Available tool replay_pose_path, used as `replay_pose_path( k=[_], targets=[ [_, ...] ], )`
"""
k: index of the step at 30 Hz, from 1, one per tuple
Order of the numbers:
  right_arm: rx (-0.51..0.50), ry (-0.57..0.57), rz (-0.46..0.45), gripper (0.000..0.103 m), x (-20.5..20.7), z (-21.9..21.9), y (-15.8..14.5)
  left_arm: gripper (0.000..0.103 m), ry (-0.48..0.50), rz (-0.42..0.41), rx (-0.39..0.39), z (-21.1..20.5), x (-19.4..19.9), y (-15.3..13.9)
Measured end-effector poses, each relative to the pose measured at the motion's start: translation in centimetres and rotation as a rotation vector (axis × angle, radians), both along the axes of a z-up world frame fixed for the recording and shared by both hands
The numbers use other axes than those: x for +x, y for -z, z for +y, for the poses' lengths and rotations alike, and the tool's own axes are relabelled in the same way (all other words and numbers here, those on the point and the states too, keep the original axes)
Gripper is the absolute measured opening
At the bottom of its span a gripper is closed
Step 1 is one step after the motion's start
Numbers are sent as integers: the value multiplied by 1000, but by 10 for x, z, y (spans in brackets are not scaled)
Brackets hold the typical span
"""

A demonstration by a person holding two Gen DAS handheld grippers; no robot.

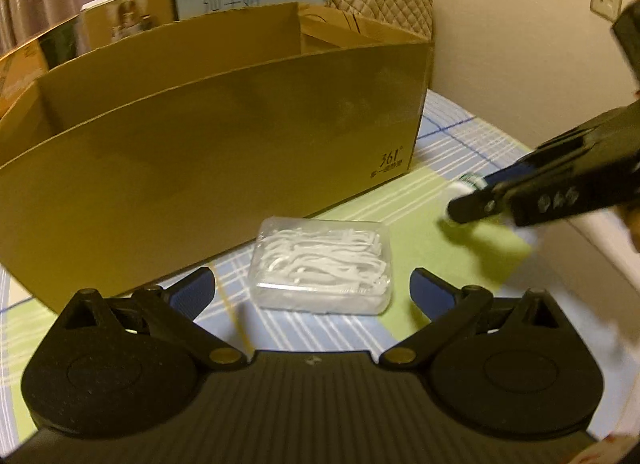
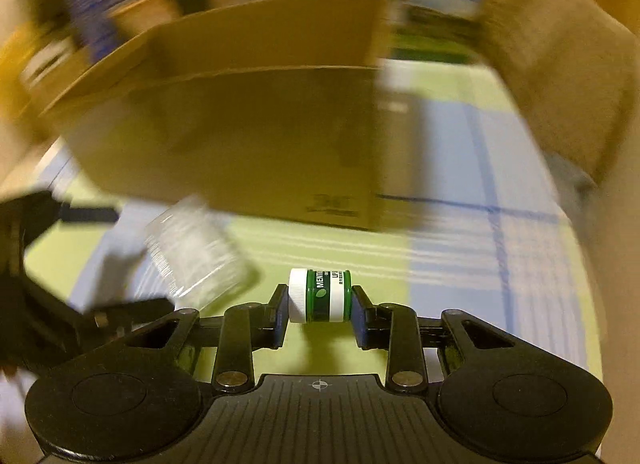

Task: Organize rigid objects
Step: 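Close the left tool on the clear floss pick box while the right tool holds the bottle, then lift the floss box with the left tool while the right tool carries the bottle toward the box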

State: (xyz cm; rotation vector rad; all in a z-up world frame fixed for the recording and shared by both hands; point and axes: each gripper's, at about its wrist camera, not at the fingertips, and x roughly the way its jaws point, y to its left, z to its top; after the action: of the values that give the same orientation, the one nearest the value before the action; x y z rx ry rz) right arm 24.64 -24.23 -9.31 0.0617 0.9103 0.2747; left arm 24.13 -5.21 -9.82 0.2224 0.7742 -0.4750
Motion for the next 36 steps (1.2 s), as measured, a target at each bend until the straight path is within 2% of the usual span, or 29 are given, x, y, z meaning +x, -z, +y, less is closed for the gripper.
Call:
replay_pose_path(
  k=[3,7,10,15,17,22,29,36],
  targets=[
    [6,40,6,28,-6,-2,2,102,-1,-4,14,-8,6,8],
    [-4,40,8,28,-6,-4,1,100,-2,-8,14,-15,13,18],
    [-4,35,13,28,-5,-1,2,89,-21,-6,21,-18,18,22],
    [-16,16,7,28,-6,1,7,83,-74,14,5,-17,12,22],
    [-17,14,5,28,-6,1,8,83,-89,26,6,-16,6,21],
    [-20,10,5,28,-6,2,8,90,-108,34,15,-17,6,22],
    [-29,11,12,28,-6,3,9,87,-157,54,1,-20,12,21],
    [-24,6,-4,28,-8,5,7,86,-211,86,-44,-7,-4,17]
  ],
)
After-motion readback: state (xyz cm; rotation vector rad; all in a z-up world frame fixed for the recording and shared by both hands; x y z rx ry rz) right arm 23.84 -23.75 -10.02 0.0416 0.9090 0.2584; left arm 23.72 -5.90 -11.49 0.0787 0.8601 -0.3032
